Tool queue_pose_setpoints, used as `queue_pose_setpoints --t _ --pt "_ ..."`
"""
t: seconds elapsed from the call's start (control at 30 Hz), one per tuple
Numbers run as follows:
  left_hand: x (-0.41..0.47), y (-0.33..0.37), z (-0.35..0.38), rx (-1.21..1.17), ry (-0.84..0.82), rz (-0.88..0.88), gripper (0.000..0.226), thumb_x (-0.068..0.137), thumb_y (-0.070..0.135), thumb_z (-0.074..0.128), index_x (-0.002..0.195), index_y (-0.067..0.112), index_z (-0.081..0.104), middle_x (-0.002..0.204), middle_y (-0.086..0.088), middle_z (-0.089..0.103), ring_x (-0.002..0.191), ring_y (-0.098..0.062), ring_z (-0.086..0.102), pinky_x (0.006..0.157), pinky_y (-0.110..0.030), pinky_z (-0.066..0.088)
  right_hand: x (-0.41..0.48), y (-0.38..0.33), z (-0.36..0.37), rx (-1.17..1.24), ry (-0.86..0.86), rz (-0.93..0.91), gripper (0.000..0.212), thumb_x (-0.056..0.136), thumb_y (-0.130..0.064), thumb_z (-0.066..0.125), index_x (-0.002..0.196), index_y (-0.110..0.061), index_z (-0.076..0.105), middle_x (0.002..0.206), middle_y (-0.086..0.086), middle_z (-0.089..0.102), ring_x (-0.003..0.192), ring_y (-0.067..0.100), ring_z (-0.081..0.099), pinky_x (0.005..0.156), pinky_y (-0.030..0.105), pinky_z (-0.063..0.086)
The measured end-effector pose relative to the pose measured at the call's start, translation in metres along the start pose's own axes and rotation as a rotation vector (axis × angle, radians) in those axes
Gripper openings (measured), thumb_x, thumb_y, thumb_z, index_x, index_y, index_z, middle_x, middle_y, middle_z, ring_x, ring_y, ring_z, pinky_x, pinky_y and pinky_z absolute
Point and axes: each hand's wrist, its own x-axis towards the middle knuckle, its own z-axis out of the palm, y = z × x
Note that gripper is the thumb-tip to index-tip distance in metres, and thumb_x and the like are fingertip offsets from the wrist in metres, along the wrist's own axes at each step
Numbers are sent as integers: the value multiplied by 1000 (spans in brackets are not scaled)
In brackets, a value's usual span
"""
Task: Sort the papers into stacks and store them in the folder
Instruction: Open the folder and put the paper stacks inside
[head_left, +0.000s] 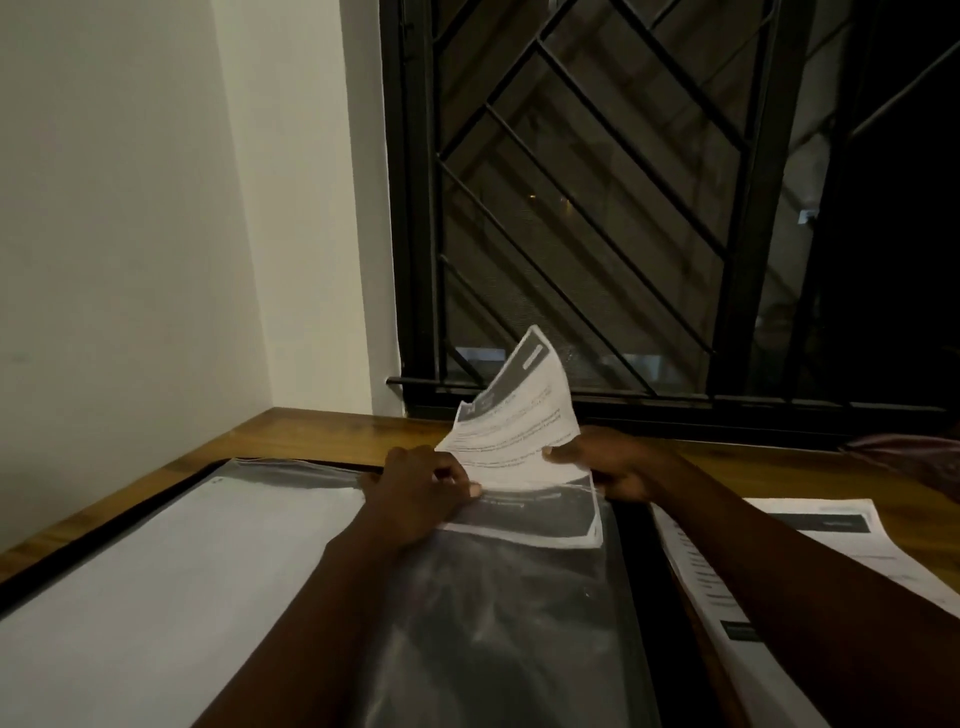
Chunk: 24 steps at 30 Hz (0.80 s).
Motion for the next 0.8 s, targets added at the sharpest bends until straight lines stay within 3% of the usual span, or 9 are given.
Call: queue_pose_setpoints --t 0.1,0.17,0.23,0.27,0.37,0.43,0.6,0.73,0.8 --pt "-2 22 9 212 -85 57 28 83 64 60 95 38 58 123 14 51 127 -15 31 112 -58 18 7 6 -3 -37 61 -8 37 93 -13 58 127 1 56 126 15 62 111 30 62 100 42 47" --pt "2 36 18 302 -170 111 33 82 69 55 97 39 53 131 10 49 131 -17 30 111 -61 18 7 5 -5 -58 75 -32 35 93 -17 59 124 0 59 122 13 64 99 25 67 91 37 54" --pt "11 48 24 267 -215 180 32 82 68 57 85 36 51 121 6 54 122 -19 42 107 -57 30 11 4 -7 -26 128 -60 31 95 -14 56 123 0 58 120 15 64 84 19 67 72 27 57" --pt "15 54 27 208 -231 211 31 82 65 60 79 35 51 111 5 58 115 -19 48 102 -54 37 15 4 -8 -11 173 -74 30 96 -12 55 123 1 58 120 16 64 81 20 67 70 28 57" --pt "23 68 35 64 -243 267 25 81 51 70 76 29 59 92 4 64 93 -16 55 92 -50 45 26 4 -11 -91 344 -78 27 94 -7 55 119 3 57 121 20 64 97 30 66 86 40 55" --pt "27 72 41 26 -239 279 20 82 41 73 76 25 63 88 3 65 87 -12 55 87 -43 47 28 3 -12 -158 389 -68 27 92 -3 57 119 2 56 122 19 62 104 32 64 88 40 53" --pt "29 74 47 -51 -170 290 18 85 30 73 73 25 60 81 11 58 82 -6 51 68 -21 36 19 -3 -24 -177 265 6 33 89 4 58 122 3 55 126 18 60 114 34 58 89 38 49" --pt "25 76 55 -71 -149 247 21 88 26 69 72 25 55 84 8 58 85 -9 51 68 -20 34 12 -3 -36 -99 138 107 21 86 6 60 103 -6 63 118 12 67 103 25 64 97 37 50" --pt "24 77 54 -67 -140 227 16 90 26 67 79 21 57 92 6 59 88 -10 51 71 -22 34 6 -5 -45 -77 77 149 26 83 6 63 107 -5 64 113 12 69 106 24 64 100 37 48"
